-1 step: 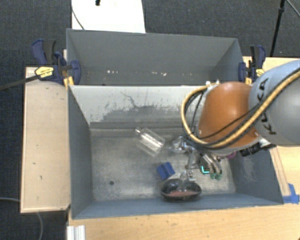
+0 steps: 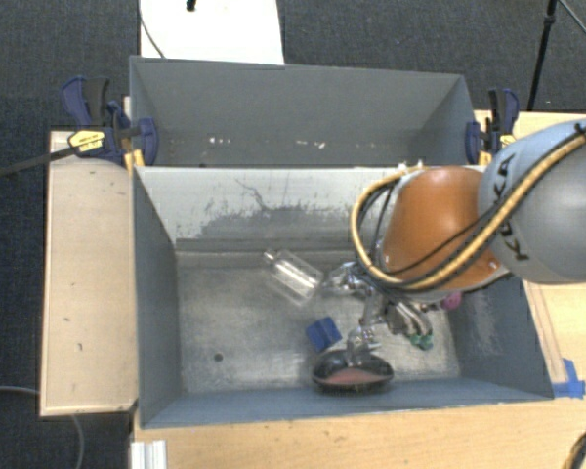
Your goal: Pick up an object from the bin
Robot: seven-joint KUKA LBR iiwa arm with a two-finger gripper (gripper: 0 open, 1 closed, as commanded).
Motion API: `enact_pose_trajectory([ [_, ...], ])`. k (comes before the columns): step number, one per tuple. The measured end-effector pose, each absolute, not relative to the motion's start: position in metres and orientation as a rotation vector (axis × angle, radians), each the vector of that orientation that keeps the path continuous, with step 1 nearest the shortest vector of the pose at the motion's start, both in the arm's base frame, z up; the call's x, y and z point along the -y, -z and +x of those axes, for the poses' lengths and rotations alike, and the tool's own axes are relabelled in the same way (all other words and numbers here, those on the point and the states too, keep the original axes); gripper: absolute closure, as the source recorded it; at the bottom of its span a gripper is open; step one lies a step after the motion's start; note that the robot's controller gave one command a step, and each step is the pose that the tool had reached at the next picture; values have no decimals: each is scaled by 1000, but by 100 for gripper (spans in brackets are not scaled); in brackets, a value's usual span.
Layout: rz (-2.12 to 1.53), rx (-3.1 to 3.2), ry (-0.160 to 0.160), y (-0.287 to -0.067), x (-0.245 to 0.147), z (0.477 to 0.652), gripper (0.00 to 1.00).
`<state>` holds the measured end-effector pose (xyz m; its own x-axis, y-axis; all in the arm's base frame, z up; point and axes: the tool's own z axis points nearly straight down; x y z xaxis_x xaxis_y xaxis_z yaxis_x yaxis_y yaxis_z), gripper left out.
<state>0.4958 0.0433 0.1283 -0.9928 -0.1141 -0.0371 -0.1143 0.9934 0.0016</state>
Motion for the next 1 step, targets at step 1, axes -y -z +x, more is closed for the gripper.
enact_pose_trajectory([
  [1,-268,-3090,-6,-125,-45,496,0],
])
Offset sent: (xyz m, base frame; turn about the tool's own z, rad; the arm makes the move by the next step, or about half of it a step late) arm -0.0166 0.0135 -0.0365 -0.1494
